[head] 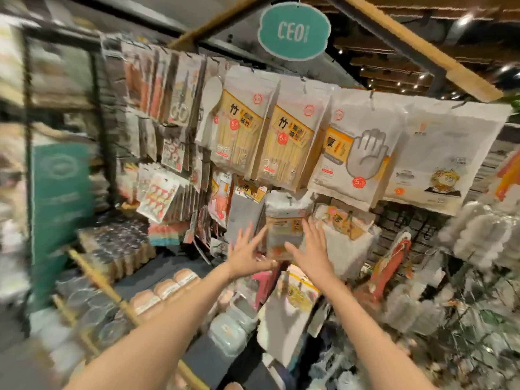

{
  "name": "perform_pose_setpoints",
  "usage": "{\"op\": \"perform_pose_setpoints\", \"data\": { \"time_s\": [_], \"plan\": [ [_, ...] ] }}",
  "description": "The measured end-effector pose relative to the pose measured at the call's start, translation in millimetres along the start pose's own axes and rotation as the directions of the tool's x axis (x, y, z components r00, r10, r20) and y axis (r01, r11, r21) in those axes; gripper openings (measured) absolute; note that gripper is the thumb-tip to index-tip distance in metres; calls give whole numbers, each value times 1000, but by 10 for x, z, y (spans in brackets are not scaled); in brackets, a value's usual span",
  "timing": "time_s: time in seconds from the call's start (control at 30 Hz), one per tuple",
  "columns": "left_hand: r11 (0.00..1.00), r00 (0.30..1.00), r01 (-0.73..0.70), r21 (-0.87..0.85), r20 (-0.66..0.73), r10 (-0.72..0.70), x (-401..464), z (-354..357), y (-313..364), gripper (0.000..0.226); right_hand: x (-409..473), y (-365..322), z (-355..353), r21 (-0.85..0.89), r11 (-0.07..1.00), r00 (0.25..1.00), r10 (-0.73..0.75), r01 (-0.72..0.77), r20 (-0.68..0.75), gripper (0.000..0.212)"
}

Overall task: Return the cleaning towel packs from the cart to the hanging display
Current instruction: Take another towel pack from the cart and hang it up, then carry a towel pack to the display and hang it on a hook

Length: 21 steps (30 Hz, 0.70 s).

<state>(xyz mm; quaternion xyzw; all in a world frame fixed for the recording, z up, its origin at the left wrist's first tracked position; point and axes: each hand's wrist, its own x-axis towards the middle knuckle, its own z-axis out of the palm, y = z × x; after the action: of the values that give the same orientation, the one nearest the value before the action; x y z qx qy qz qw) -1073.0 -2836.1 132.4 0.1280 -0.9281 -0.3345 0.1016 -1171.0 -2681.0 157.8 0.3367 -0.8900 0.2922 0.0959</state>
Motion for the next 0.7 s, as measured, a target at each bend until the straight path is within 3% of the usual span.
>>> {"op": "perform_pose_setpoints", "data": {
  "time_s": [0.1,0.17,0.3,0.43,0.7],
  "plan": [
    [989,989,142,-26,-33,-143,-489,-165,-406,94,-45,-394,452,29,995,981,-96,92,168,79],
    [960,973,213,-181,-53,-226,-861,-345,-711,88,-106,-722,721,34,987,949,-157,154,274,77],
    [864,870,370,-341,-200,-451,-1705,-861,-1313,61,-295,-1551,1216,140,950,846,-312,279,433,73],
    [809,749,435,-396,-339,-569,-2499,-1353,-1760,37,-501,-2387,1655,187,862,734,-500,471,460,74],
    [678,550,501,-538,-407,-729,-3978,-2085,-2461,46,-1247,-4073,2410,355,667,463,-726,655,508,76]
  ]
}}
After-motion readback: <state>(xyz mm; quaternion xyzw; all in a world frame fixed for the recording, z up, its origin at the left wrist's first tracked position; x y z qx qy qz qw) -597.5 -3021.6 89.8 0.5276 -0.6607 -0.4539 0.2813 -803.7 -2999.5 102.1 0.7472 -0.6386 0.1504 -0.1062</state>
